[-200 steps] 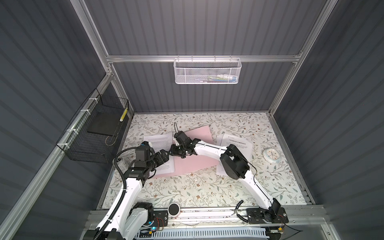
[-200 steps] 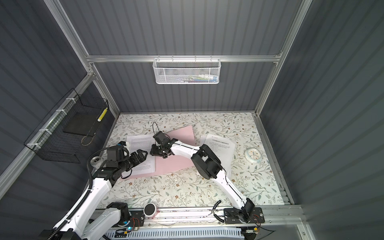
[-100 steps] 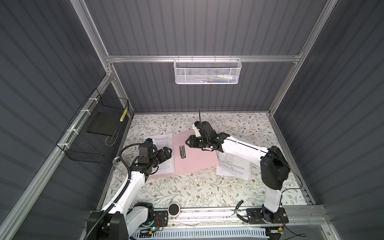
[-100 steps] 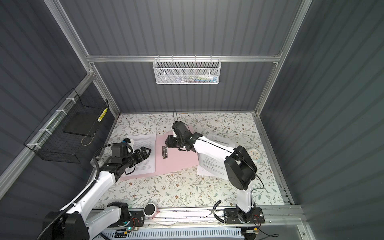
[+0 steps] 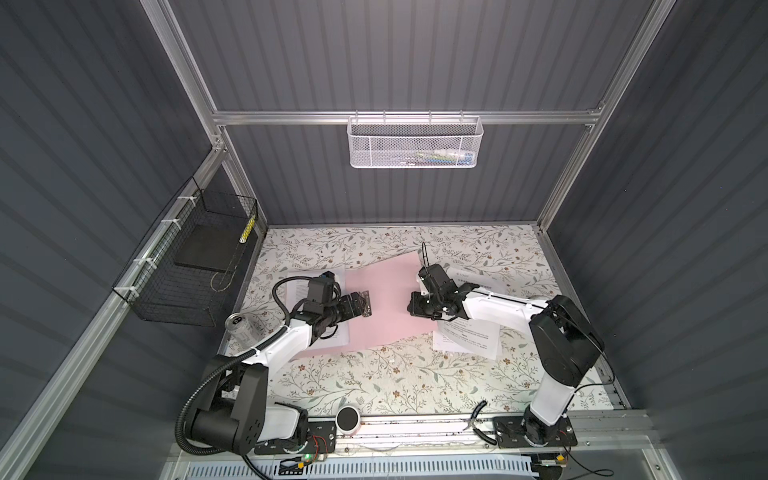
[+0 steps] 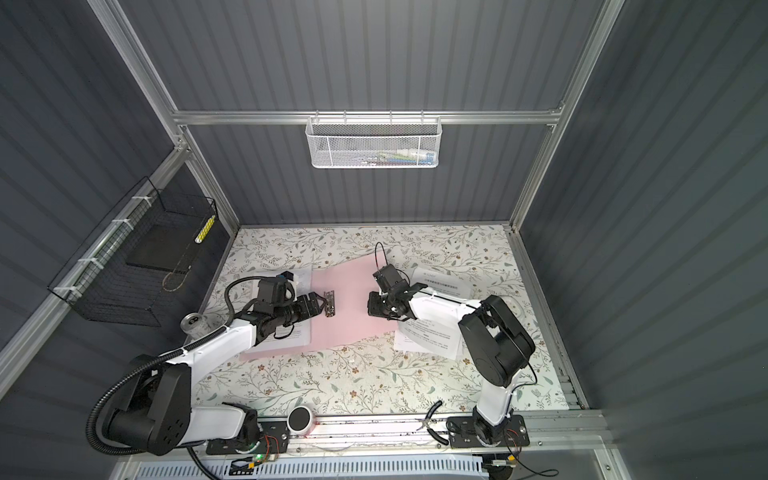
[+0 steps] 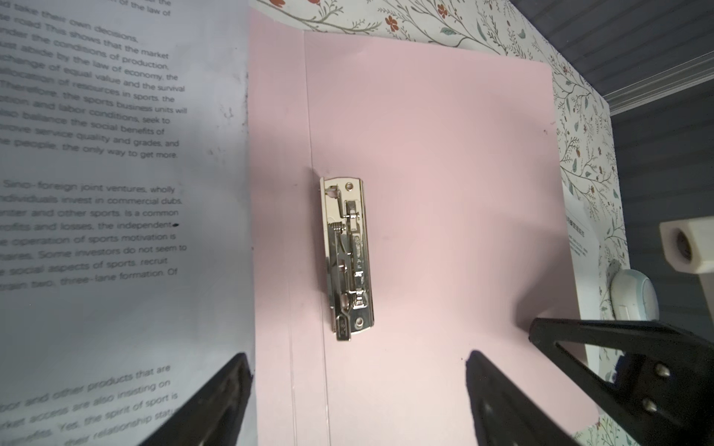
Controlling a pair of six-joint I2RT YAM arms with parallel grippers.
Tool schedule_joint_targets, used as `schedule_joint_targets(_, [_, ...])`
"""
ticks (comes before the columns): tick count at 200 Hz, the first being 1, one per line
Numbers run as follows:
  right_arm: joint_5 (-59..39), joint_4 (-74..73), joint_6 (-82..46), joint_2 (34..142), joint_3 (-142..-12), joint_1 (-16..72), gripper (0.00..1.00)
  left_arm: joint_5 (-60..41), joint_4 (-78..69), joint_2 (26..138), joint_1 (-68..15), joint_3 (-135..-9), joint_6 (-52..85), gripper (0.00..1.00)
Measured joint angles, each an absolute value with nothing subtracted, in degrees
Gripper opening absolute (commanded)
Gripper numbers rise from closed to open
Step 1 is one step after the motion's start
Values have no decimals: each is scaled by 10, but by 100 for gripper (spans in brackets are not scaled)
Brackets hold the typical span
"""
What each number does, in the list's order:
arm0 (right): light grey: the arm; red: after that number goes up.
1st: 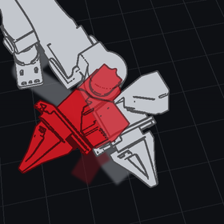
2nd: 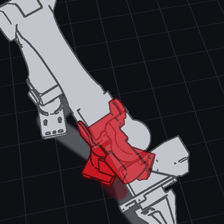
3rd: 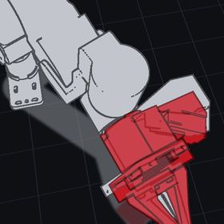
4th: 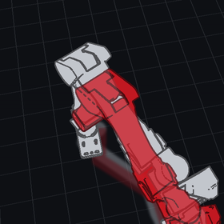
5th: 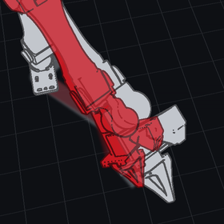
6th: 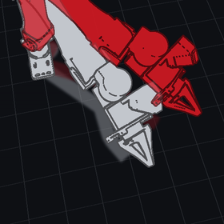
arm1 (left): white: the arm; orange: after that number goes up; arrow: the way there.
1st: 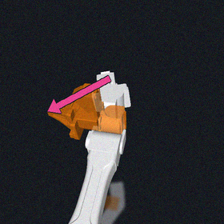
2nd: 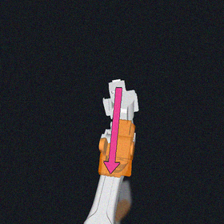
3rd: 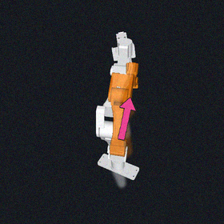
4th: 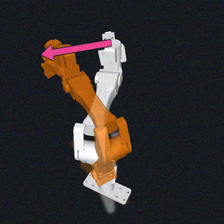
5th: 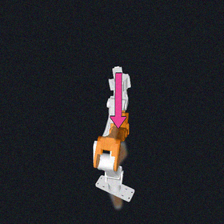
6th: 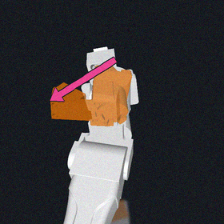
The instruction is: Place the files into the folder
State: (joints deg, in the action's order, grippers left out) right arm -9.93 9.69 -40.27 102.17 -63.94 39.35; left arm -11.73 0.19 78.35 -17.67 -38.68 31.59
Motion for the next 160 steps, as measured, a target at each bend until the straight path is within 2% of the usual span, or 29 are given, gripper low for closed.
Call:
schedule_joint_targets(54, [-129,67,-416,1058,-647,394,0,-116,-2,833,-180,-405,302,82])
schedule_joint_targets(160, [-136,67,-427,1086,-647,383,0,-156,-70,993,-181,-482,300,68])
